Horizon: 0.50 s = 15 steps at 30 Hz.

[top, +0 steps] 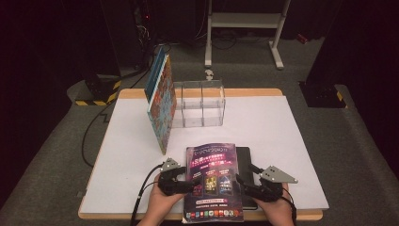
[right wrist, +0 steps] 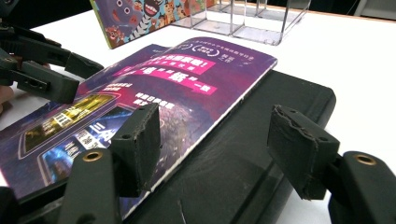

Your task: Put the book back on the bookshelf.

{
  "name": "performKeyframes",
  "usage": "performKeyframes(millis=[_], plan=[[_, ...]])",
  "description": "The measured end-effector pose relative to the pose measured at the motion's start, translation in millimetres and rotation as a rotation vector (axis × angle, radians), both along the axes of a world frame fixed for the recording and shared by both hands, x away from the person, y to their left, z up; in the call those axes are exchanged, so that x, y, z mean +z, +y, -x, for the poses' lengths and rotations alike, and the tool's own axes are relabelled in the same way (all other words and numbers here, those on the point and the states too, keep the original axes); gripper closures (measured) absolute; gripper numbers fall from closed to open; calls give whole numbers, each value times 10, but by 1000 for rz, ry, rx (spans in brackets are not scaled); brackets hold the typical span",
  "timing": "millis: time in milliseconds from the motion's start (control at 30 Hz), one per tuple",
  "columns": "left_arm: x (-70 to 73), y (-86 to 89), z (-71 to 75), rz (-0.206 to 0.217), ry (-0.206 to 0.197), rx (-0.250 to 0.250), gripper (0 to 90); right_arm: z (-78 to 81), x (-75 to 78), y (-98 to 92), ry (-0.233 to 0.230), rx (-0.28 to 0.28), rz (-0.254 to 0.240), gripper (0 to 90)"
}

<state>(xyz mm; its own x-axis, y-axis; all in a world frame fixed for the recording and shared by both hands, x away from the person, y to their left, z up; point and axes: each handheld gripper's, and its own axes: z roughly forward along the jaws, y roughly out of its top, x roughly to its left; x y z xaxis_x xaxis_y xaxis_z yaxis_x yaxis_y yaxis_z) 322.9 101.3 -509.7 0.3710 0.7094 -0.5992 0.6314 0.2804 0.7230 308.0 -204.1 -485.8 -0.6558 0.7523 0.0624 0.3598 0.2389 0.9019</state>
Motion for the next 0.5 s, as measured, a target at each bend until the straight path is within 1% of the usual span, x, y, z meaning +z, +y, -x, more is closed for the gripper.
performKeyframes(millis=[33, 67, 133, 200, 333, 500], plan=[[5, -15, 0, 2, -3, -6, 148, 2, 0, -4, -1, -2, 1, 343], [11, -34, 0, 15, -6, -1, 149, 4, -1, -9, 0, -5, -1, 343], [22, -47, 3, 19, -11, -18, 148, 7, -1, -20, 1, -9, -1, 343], [29, -71, 7, 28, -18, -21, 149, 11, -2, -32, 4, -15, -3, 343], [43, -114, 13, 25, -35, -54, 150, 21, -4, -52, 9, -25, -6, 340], [77, -155, 32, 46, -58, -77, 152, 29, -7, -82, 15, -41, -8, 336]])
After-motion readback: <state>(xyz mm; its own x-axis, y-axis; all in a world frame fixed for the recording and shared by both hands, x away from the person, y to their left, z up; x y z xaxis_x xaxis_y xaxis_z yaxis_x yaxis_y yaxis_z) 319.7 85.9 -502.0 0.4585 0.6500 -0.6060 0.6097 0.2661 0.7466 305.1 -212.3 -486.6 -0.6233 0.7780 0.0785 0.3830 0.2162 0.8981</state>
